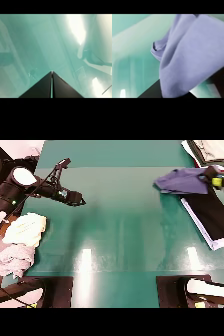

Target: Fold the shirts.

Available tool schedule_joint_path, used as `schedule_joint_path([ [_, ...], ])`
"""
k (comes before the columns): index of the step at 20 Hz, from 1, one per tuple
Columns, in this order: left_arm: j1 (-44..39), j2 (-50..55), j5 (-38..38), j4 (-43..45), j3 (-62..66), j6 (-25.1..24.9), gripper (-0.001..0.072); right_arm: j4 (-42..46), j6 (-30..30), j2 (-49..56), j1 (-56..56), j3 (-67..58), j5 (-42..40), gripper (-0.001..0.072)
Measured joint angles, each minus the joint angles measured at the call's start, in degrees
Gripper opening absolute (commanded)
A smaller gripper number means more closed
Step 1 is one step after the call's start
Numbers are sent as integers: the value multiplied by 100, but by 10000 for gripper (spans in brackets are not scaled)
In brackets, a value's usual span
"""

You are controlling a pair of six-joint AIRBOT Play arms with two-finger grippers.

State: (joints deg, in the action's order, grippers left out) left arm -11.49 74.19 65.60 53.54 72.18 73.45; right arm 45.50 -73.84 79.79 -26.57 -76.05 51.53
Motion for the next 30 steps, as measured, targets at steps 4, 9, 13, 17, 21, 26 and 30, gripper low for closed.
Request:
schedule_joint_path([
  [4, -168, 0, -79, -9, 0, 15, 27, -142, 166, -37, -710, 2, -127, 9],
  [9, -216, 0, -92, -9, 0, 17, 27, -918, 933, -402, -1058, 0, -240, 9],
  [13, -227, 0, -68, -4, 0, 15, 27, -1029, 1145, -927, -1292, 0, -317, 10],
  [17, -232, 0, -63, 4, 0, 13, 27, -938, 1016, -1252, -1685, 0, 212, 11],
  [21, -232, 0, -50, 9, 0, 9, 27, 17, 389, -1368, -1980, 0, 994, 14],
  [26, -232, 0, -44, 9, 0, -26, 27, 2013, -350, -1405, -2109, -2, 2120, 636],
  [30, -232, 0, -4, 9, 0, -35, 27, 3370, -837, -1484, -2133, -2, 2787, 630],
])
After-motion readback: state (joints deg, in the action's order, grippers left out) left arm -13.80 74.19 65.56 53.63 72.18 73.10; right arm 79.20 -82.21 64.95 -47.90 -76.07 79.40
